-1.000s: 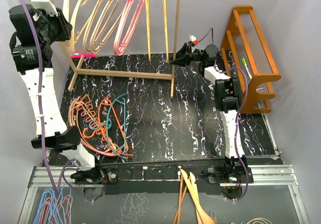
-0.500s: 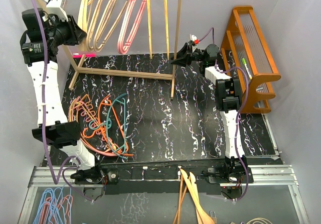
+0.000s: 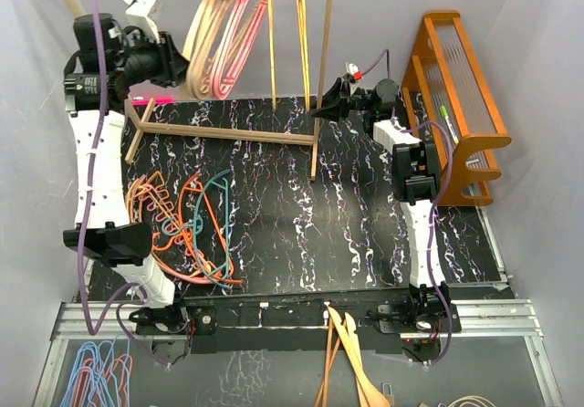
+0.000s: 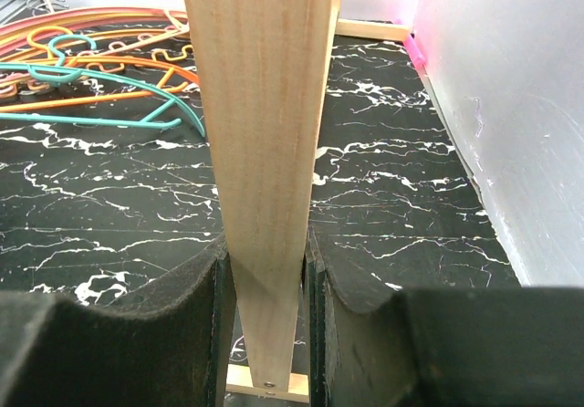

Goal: Organize the hangers
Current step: Move the hanger to the clothesline, then pick up the hanger at the center of the board.

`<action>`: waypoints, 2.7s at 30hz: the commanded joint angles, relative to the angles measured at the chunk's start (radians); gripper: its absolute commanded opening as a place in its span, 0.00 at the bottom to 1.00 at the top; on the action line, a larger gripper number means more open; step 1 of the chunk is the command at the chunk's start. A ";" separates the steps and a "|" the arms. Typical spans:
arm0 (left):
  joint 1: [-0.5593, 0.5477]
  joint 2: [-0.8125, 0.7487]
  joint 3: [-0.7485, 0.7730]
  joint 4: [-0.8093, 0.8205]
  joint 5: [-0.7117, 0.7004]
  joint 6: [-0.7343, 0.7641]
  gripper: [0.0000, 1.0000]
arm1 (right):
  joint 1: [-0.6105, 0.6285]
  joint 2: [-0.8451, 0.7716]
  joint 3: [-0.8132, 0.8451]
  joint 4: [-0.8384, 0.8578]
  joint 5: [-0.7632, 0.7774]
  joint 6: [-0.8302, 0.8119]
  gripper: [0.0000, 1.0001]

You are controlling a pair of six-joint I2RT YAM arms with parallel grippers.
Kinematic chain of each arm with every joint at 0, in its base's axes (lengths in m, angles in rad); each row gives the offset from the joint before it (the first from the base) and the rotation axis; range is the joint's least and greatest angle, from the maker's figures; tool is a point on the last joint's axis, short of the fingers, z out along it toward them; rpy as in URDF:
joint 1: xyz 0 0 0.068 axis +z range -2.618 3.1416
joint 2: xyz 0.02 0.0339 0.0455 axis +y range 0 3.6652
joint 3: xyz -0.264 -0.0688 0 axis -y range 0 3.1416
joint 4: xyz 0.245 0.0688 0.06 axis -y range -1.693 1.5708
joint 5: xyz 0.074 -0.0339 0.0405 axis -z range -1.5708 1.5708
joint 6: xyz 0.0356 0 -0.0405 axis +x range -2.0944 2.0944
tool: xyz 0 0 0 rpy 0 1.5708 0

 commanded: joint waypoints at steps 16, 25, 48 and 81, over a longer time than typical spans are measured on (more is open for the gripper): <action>-0.212 -0.359 -0.618 0.322 -0.888 -0.106 0.97 | -0.019 -0.006 0.018 -0.062 0.049 -0.032 0.98; -0.211 -0.638 -1.028 0.142 -0.949 -0.254 0.97 | -0.057 -0.134 -0.137 -0.277 0.298 -0.233 0.98; 0.069 -0.736 -1.470 0.191 -0.216 -0.572 0.97 | 0.003 -0.902 -0.920 -0.946 0.536 -0.859 0.98; -0.016 -0.889 -1.562 -0.149 -0.504 -0.832 0.95 | 0.377 -0.730 -0.702 -1.123 0.489 -1.007 0.98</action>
